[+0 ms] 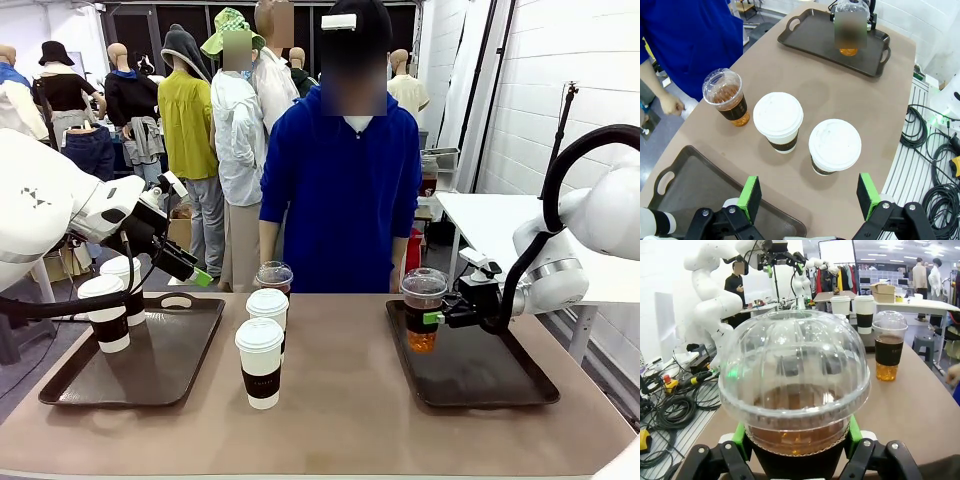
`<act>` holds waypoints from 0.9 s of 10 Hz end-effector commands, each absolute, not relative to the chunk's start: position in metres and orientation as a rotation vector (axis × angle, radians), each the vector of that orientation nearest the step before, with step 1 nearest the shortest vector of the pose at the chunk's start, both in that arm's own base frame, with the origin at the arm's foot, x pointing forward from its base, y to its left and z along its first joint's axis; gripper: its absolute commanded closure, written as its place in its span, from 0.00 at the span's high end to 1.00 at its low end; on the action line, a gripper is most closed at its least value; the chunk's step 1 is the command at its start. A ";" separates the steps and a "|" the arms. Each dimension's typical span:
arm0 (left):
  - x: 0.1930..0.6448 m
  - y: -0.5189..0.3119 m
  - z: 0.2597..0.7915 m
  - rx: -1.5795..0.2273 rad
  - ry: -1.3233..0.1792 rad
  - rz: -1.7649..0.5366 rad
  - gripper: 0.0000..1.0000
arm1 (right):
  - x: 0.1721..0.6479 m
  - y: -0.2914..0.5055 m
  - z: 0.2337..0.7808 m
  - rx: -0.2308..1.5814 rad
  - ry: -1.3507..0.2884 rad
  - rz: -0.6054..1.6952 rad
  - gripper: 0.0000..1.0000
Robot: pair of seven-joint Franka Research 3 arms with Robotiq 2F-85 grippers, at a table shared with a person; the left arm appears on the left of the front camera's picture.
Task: Distribute the coffee onto the tray.
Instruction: Pick up one iced Americano and place it on the right Handle tray.
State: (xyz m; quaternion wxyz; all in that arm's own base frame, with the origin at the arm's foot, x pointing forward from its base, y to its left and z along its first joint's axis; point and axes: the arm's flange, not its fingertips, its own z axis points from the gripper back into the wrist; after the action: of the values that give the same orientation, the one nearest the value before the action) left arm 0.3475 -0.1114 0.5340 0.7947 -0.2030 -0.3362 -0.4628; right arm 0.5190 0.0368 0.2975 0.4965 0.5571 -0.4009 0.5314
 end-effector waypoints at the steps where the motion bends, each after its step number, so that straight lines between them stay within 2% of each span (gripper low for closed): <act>1: 0.349 -0.110 0.533 -0.458 -0.727 -1.003 1.00 | 0.519 0.037 0.298 1.349 -0.971 1.287 0.83; 9: 0.349 -0.110 0.533 -0.458 -0.727 -1.003 1.00 | 0.480 0.010 0.279 1.293 -1.088 1.295 0.83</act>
State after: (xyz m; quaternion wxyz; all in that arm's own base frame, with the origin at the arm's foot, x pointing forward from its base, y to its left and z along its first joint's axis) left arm 0.3475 -0.1114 0.5340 0.7947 -0.2030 -0.3362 -0.4628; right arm 0.4913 0.0101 0.2747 0.4958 0.5370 -0.4336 0.5270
